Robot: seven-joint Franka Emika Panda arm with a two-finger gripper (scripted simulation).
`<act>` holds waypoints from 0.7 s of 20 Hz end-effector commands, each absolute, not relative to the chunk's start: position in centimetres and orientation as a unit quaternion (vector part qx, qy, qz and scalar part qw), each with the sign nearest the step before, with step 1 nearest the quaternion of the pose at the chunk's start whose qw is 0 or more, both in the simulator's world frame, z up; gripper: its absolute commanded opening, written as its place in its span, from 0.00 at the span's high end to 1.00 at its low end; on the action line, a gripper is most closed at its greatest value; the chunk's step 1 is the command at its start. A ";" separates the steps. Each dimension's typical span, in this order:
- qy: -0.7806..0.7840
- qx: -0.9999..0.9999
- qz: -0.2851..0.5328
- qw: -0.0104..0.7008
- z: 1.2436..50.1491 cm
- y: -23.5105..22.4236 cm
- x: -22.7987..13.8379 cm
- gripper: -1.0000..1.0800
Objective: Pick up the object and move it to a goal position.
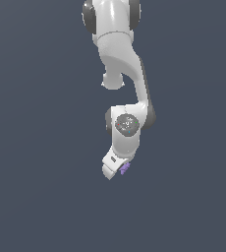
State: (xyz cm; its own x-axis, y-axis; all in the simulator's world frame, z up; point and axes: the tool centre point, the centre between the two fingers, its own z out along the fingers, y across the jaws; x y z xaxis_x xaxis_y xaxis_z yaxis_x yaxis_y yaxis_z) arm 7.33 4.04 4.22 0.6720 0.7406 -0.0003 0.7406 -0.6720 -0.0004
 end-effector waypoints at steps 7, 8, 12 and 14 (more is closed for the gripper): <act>-0.405 -0.914 0.000 0.000 7.0 2.9 6.4 1.00; -0.405 -0.914 0.000 0.000 7.6 2.7 6.2 1.00; -0.405 -0.914 0.000 -0.001 10.3 1.6 5.2 1.00; -0.405 -0.914 0.000 -0.001 11.9 0.9 4.6 1.00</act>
